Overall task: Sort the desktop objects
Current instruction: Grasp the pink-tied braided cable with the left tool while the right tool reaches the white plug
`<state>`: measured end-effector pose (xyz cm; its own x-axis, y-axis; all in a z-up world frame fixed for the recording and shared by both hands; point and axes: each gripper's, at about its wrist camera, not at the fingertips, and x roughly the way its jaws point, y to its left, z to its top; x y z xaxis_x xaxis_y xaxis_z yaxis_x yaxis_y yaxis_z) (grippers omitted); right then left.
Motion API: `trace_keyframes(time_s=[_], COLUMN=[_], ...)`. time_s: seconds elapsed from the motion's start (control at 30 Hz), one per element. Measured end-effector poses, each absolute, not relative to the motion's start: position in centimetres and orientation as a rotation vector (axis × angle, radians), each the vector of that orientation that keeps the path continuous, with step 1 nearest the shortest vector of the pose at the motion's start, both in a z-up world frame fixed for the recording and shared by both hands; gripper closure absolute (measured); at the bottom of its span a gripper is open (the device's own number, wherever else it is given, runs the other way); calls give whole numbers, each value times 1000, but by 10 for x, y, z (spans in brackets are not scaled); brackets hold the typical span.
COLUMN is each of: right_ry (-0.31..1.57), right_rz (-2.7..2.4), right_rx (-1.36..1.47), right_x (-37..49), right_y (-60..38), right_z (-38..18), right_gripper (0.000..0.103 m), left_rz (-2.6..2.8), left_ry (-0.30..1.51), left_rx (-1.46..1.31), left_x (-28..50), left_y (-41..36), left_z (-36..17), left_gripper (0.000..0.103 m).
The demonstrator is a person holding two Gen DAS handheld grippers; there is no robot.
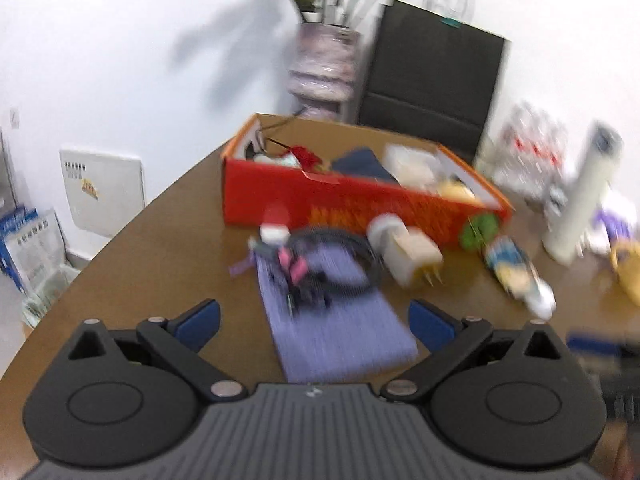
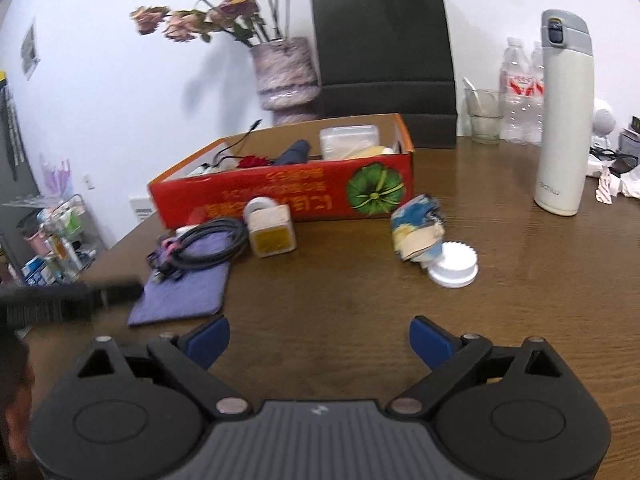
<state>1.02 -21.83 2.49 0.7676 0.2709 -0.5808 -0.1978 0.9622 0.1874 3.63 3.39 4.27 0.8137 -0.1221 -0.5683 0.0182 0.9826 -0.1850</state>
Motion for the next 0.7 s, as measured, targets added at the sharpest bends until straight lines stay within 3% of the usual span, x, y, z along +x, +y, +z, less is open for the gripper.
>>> trace_keyframes(time_s=[0.1, 0.17, 0.23, 0.43, 0.6, 0.67, 0.7], right_ry=[642, 629, 625, 609, 635, 675, 677], right_rz=[254, 255, 270, 298, 308, 314, 327], right_rx=[100, 88, 87, 56, -21, -26, 10], right_x=[24, 32, 45, 102, 139, 145, 145], right_y=[-213, -207, -201, -167, -141, -138, -142], right_z=[29, 33, 35, 32, 19, 12, 10], right_gripper=[6, 6, 6, 9, 25, 41, 40], left_rz=[-83, -67, -58, -83, -116, -121, -112], left_ry=[676, 698, 710, 748, 745, 727, 720], left_rx=[-289, -333, -339, -286, -281, -297, -297], left_x=[76, 96, 106, 114, 113, 109, 106], left_y=[48, 54, 55, 43, 43, 45, 46], left_z=[40, 36, 33, 22, 21, 24, 26], left_gripper=[25, 46, 57, 65, 74, 75, 75])
